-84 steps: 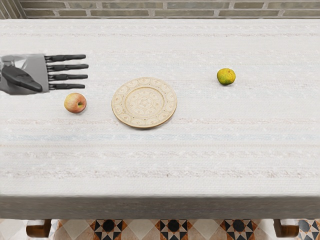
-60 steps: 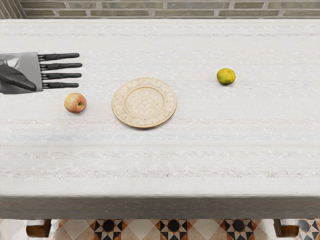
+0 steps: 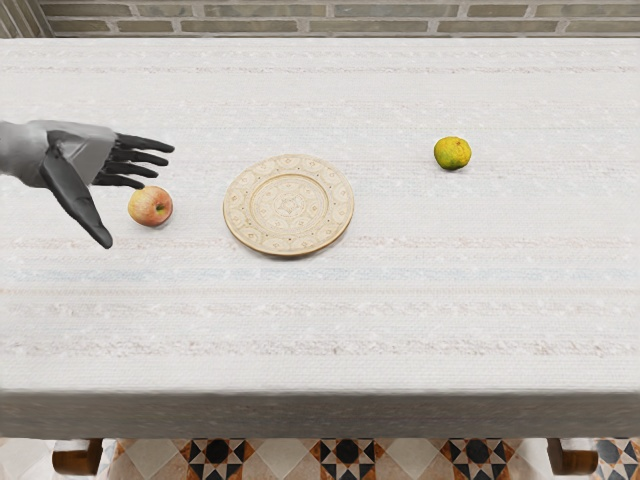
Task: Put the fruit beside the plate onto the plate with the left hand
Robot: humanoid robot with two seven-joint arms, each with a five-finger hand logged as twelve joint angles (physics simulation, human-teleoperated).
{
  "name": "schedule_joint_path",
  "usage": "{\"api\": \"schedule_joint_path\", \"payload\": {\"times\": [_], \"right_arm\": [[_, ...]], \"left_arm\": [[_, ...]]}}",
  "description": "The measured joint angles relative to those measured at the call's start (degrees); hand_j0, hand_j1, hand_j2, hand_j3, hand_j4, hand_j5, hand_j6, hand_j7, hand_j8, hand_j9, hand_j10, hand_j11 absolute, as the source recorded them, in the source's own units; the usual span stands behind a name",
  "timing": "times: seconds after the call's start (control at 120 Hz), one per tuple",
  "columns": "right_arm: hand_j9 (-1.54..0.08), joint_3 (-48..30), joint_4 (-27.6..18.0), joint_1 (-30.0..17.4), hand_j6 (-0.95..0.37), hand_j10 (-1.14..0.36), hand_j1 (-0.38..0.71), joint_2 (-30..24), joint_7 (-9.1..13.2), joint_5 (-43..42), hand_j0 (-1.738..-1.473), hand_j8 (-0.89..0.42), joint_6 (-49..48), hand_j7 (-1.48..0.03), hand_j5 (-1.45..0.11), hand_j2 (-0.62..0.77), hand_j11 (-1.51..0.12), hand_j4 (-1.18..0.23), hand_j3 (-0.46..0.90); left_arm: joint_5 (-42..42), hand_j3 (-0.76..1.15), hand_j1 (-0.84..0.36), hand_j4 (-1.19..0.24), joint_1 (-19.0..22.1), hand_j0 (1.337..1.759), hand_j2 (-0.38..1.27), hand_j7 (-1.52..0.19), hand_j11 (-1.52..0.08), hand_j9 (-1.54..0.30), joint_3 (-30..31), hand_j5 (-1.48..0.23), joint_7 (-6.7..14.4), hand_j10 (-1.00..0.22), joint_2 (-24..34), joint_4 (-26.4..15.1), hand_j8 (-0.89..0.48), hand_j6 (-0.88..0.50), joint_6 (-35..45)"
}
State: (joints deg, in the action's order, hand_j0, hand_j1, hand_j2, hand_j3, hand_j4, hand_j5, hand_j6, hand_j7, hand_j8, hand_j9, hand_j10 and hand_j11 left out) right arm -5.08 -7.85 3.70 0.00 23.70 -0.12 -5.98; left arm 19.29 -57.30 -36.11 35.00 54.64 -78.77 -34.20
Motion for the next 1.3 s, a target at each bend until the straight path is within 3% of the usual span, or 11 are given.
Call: {"api": "schedule_joint_path", "payload": {"times": [0.083,0.167,0.275,0.4,0.583,0.825,1.108,1.3], "right_arm": [[0.00,-0.01,0.01,0.15,0.00,0.00,-0.35,0.00,0.01,0.02,-1.658,0.00,0.00,0.00,0.00,0.00,0.00,0.00,0.00],[0.00,-0.01,0.03,0.24,0.00,0.00,-0.35,0.00,0.01,0.03,-1.658,0.00,0.02,0.00,0.00,0.00,0.00,0.00,0.00],[0.00,0.00,0.08,0.31,0.00,0.00,-0.35,0.00,-0.02,0.03,-1.658,0.00,0.07,0.00,0.00,0.00,0.00,0.00,0.00],[0.00,-0.01,0.10,0.34,0.00,0.00,-0.35,0.00,-0.04,0.03,-1.658,0.00,0.08,0.00,0.00,0.00,0.00,0.00,0.00],[0.00,-0.02,0.13,0.28,0.00,0.00,-0.35,0.00,-0.05,0.03,-1.658,0.00,0.04,0.00,0.00,0.00,0.00,0.00,0.00],[0.00,-0.02,0.19,0.26,0.00,0.00,-0.35,0.00,-0.05,0.03,-1.658,0.00,0.06,0.00,0.00,0.00,0.00,0.00,0.00],[0.00,-0.02,0.20,0.32,0.00,0.00,-0.35,0.00,-0.03,0.04,-1.658,0.00,0.02,0.00,0.00,0.00,0.00,0.00,0.00],[0.00,-0.08,0.20,0.34,0.00,0.00,-0.35,0.00,0.00,0.03,-1.658,0.00,0.00,0.00,0.00,0.00,0.00,0.00,0.00]], "left_arm": [[7.66,0.00,0.32,-0.03,0.00,1.658,0.01,-0.03,-0.03,-0.03,-0.17,-0.03,0.00,-0.03,-0.30,-2.31,-0.03,-0.03,3.26],[20.31,0.00,0.31,-0.03,1.16,1.658,0.01,-0.04,-0.04,-0.04,1.22,-0.04,0.00,-0.03,-4.48,-5.61,-0.03,-0.03,10.23],[35.59,0.00,0.31,-0.04,1.30,1.658,0.01,-0.05,-0.05,-0.05,7.48,-0.05,0.00,-0.04,-8.20,-7.33,-0.04,-0.04,23.68],[44.72,0.00,0.29,-0.06,1.40,1.658,0.01,-0.07,-0.07,-0.07,14.38,-0.07,0.00,-0.06,-11.38,-7.54,-0.06,-0.06,35.71],[48.28,0.00,0.18,-0.15,2.45,1.658,0.03,-0.18,-0.18,-0.18,19.14,-0.18,0.00,-0.14,-14.09,-6.25,-0.15,-0.15,43.49],[49.86,0.00,0.05,-0.25,2.20,1.658,0.05,-0.32,-0.32,-0.32,21.61,-0.32,0.00,-0.25,-16.80,-2.97,-0.25,-0.25,46.87],[51.69,0.00,0.01,-0.29,3.16,1.658,0.06,-0.37,-0.37,-0.37,23.33,-0.37,0.00,-0.29,-19.31,1.23,-0.29,-0.29,51.35],[52.46,0.00,0.00,-0.29,3.16,1.658,0.06,-0.38,-0.38,-0.38,24.01,-0.38,0.00,-0.29,-22.87,6.80,-0.30,-0.30,53.69]]}}
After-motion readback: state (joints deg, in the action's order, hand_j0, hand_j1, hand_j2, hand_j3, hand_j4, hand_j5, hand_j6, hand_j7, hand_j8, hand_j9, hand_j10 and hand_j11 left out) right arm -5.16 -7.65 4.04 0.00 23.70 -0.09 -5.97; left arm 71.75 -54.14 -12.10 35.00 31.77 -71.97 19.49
